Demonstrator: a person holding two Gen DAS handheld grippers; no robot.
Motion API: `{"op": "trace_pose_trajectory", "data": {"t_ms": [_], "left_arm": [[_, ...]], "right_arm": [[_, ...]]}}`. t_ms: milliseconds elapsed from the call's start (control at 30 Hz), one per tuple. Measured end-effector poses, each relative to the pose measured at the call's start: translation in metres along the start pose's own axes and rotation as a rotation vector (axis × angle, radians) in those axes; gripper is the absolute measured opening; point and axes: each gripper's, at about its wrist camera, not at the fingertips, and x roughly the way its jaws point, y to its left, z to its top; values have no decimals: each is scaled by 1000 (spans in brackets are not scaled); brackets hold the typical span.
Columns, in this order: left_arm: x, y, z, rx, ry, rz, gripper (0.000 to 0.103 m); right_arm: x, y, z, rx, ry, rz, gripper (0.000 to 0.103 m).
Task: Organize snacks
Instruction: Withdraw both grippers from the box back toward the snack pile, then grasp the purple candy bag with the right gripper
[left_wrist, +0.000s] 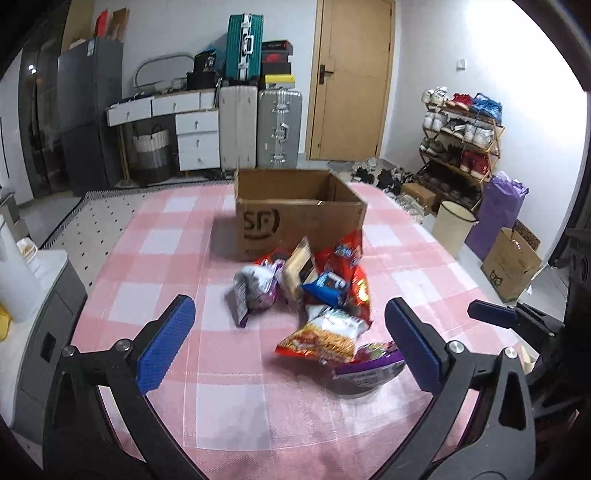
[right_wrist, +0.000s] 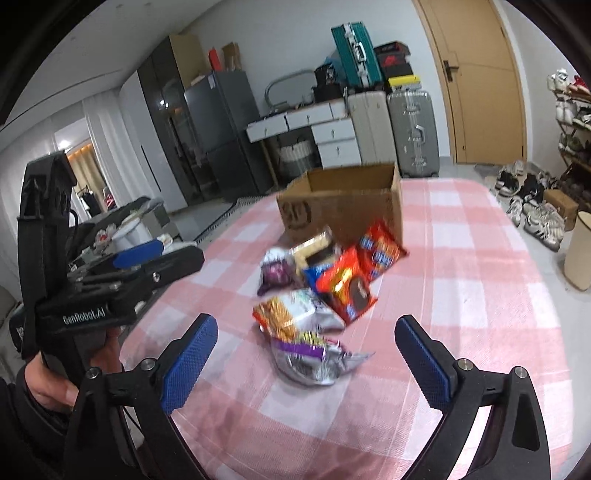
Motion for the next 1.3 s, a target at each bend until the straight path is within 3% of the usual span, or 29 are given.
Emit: {"op": "trace_pose_trajectory", "data": {"t_ms": [367, 500, 833, 1033, 1167, 1300], "left_arm": [[38, 29, -23, -42, 71, -8, 103], [41, 37, -27, -54, 64, -2, 103], [49, 49, -34, -75, 78, 2, 103], [49, 51, -39, -79, 87, 10, 103], [48, 54, -40, -85, 88, 10, 103], [47, 56, -40, -96, 91, 10, 103]], "right_arm": [[60, -3, -18, -62, 122, -28, 98], [78, -1, -22, -93, 165, -38, 86], [103, -2, -22, -131, 197, -84, 85], [123, 2, -24, -140, 269, -53, 60], [129, 4, -26, -148, 285, -53, 57], [124, -8, -24, -73, 278, -3, 50]]}}
